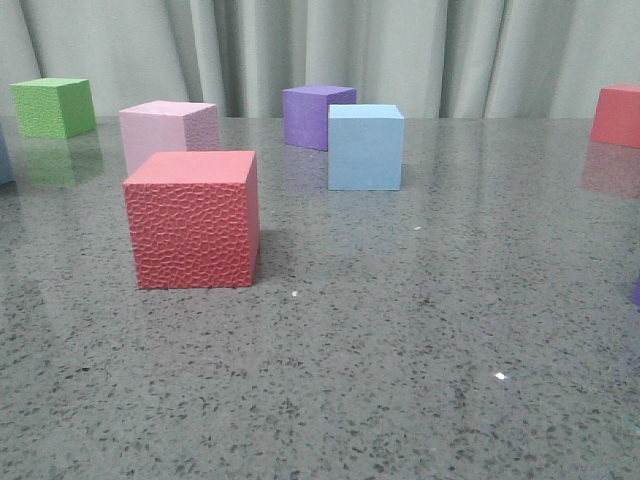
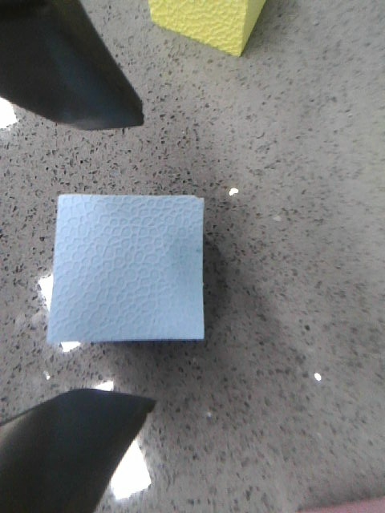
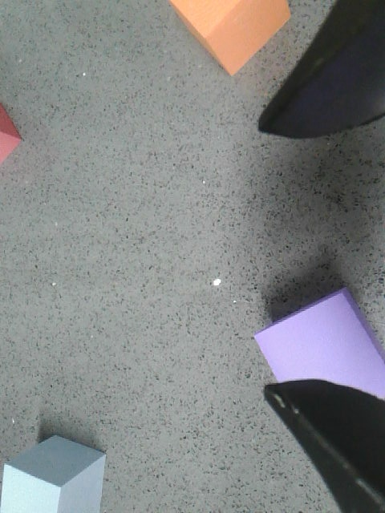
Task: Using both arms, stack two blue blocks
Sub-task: 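Lower the left gripper and close it on the second blue cube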
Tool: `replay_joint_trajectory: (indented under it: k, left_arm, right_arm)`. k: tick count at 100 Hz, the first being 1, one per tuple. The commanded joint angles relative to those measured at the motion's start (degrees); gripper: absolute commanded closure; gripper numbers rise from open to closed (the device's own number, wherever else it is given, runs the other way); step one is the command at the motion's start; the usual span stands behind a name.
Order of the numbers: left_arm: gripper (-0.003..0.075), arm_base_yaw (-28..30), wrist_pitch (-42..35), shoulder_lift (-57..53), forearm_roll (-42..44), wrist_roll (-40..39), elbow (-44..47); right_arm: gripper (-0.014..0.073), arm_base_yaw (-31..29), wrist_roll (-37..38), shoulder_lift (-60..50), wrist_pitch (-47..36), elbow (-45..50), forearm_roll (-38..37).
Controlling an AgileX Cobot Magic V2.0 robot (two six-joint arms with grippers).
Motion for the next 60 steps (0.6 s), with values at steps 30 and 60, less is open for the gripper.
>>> replay_joint_trajectory:
  k: [30, 60]
  left_arm:
    - [0.0102, 0.29, -1.87, 3.19, -0.06, -0.12, -1.92]
    - [0.0102, 0.29, -0.50, 5.98, -0.19, -0.12, -1.92]
  right_arm:
    - [-0.0016, -0.11, -0.47, -0.32, -3.49, -1.34, 0.00]
    - [-0.0016, -0.11, -0.47, -0.32, -3.49, -1.34, 0.00]
